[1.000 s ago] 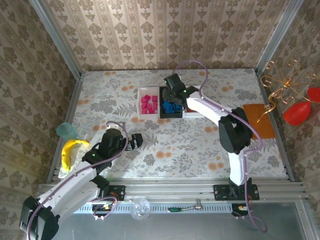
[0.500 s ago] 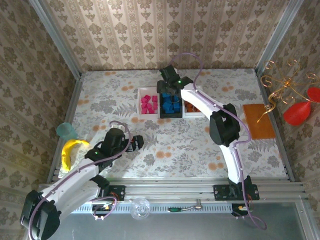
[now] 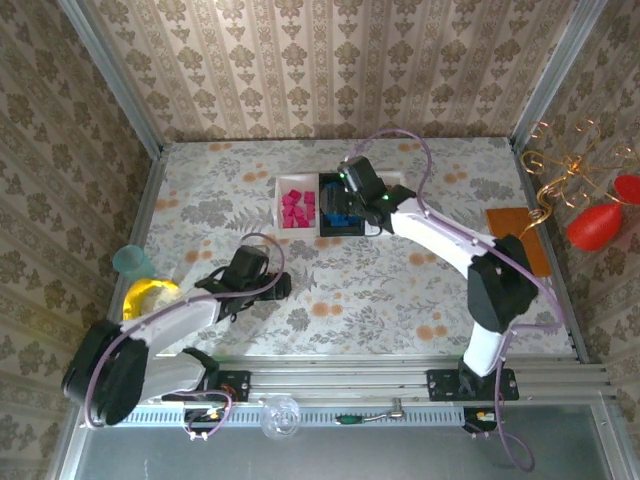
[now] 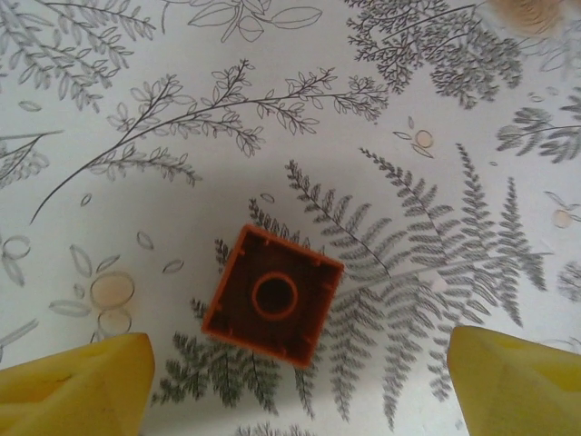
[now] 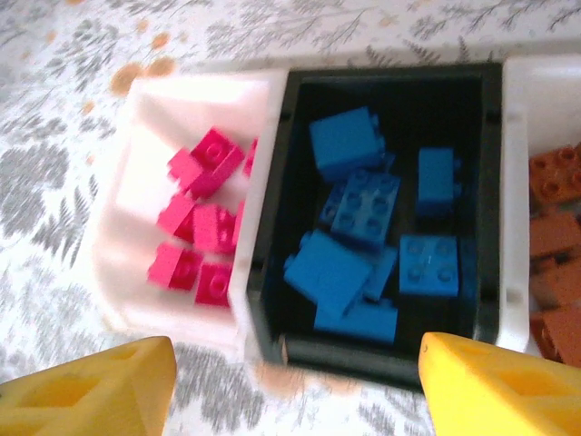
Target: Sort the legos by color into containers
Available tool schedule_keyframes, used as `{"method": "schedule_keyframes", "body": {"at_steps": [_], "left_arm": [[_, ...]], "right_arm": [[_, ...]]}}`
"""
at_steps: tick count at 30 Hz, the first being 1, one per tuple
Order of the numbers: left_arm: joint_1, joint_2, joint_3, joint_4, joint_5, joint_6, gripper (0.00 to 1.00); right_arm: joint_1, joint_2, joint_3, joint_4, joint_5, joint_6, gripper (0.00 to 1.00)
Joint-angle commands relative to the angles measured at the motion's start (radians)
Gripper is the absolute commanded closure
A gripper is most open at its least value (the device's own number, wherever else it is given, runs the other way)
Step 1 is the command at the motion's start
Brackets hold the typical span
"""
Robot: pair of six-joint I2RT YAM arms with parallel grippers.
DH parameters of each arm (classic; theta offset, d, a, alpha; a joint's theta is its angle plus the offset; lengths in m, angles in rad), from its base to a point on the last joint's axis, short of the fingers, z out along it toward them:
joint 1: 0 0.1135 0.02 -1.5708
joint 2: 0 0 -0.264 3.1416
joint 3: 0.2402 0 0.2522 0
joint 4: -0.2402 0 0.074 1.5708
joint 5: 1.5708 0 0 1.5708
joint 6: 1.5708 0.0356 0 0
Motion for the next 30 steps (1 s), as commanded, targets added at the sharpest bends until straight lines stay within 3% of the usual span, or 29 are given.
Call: {"method": "schedule_keyframes", "body": {"at_steps": [1,11,18,30], "left_arm": [[-0.013,0.082,0.062,0.051,-0.056,0.061,0.18],[-0.061,0.251,0.150,-0.005,-0.161,0.099,0.29],[-0.127,0.303,0.167,-0.037,-0.203,0.084,0.42],[-0.207,0.371,0.301,0.000,-0.130,0.087,0.65]], "right_arm": [[0.003,-0.107,-0.122,0.076,-0.007,0.021,0.27],[0.003,-0.387,-0.379,0.118,0.040,0.056,0.26],[-0.005,-0.443,-0.438,0.118,0.080,0.065,0.26],[-0.031,-0.609,-0.588,0.101,0.145,0.100,0.25]]}}
